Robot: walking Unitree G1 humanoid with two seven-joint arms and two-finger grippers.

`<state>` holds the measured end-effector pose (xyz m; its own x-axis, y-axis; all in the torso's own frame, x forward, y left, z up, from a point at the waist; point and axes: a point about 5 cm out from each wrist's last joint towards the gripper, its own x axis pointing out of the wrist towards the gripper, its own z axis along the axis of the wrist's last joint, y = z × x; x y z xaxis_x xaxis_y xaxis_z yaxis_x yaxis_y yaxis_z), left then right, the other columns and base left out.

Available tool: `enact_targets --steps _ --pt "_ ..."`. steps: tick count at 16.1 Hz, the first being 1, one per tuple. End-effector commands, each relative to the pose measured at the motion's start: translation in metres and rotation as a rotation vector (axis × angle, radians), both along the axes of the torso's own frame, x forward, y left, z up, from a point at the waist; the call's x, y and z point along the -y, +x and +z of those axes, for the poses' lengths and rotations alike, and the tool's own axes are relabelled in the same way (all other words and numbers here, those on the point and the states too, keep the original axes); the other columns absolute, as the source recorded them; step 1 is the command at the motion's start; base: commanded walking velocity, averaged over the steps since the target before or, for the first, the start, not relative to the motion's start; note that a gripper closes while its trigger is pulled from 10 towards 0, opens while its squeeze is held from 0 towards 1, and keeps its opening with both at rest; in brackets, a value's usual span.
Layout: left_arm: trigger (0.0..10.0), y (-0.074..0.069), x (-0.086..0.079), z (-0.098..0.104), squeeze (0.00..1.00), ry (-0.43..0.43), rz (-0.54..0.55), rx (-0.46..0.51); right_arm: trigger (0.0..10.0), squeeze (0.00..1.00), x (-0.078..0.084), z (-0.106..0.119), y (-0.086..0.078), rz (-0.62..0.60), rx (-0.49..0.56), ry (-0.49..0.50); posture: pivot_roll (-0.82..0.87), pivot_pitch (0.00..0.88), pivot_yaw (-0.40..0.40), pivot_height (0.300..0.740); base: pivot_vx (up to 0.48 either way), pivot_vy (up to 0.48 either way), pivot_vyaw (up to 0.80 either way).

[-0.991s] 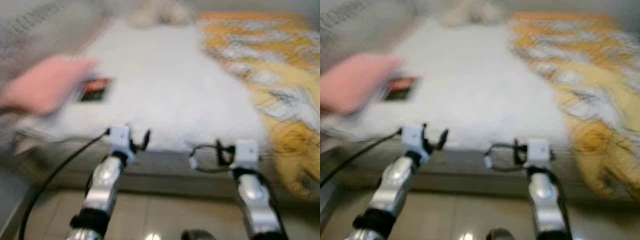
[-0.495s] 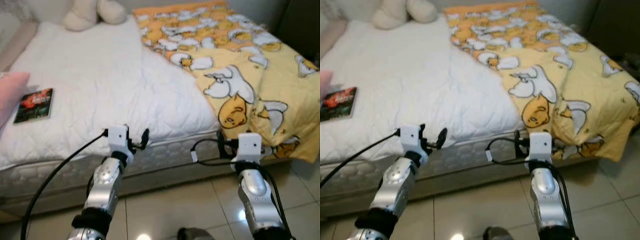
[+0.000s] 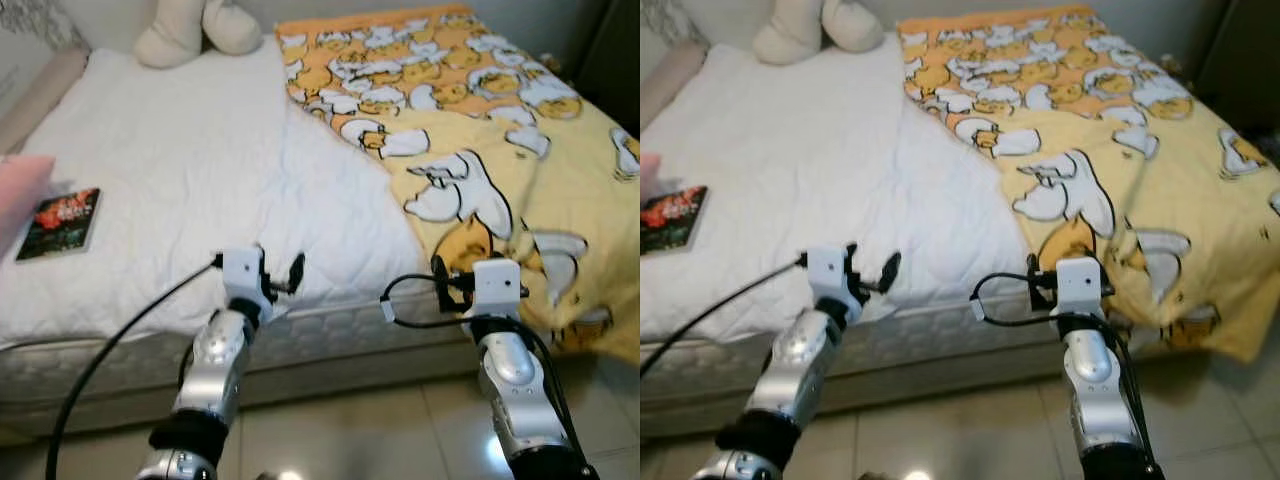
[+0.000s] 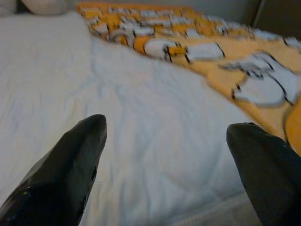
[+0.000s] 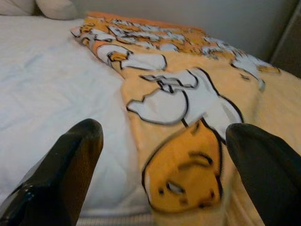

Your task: Clean up the room

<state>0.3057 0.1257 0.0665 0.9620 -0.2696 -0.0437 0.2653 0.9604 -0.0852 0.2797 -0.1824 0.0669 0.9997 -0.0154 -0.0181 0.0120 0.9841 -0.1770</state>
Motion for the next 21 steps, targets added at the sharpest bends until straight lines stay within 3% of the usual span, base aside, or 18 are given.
enact_targets --steps 1,7,11,13,18,21 --pt "10.0 -0.002 -0.005 -0.004 0.0 0.014 0.004 -0.014 10.0 0.0 -0.006 -0.003 -0.001 0.019 -0.007 0.003 -0.19 0.0 0.09 0.731 0.341 -0.334 0.0" --pt "10.0 -0.004 0.003 -0.004 0.0 0.016 -0.037 -0.004 10.0 0.0 -0.004 -0.006 -0.002 0.018 -0.03 0.001 -0.19 0.0 0.093 0.731 0.303 -0.369 -0.49" --pt "10.0 0.003 -0.005 -0.008 0.0 0.048 0.031 -0.056 10.0 0.0 -0.013 -0.004 -0.002 0.062 -0.01 0.034 -0.2 0.0 0.1 0.731 0.213 -0.396 -0.35" --pt "10.0 0.01 -0.014 -0.009 0.0 0.057 0.105 -0.088 10.0 0.0 -0.017 -0.004 -0.002 0.083 -0.011 0.026 -0.2 0.0 0.103 0.731 0.48 0.0 0.0" --pt "10.0 0.012 -0.02 -0.011 0.0 0.009 0.157 -0.115 10.0 0.0 -0.015 -0.005 -0.005 0.086 -0.014 0.02 -0.21 0.005 0.105 0.731 0.274 0.234 0.0" --pt "10.0 0.013 -0.021 -0.008 0.0 0.064 0.17 -0.075 10.0 0.0 -0.016 -0.006 -0.007 0.093 -0.019 0.02 -0.21 0.008 0.104 0.731 0.0 0.285 0.0"
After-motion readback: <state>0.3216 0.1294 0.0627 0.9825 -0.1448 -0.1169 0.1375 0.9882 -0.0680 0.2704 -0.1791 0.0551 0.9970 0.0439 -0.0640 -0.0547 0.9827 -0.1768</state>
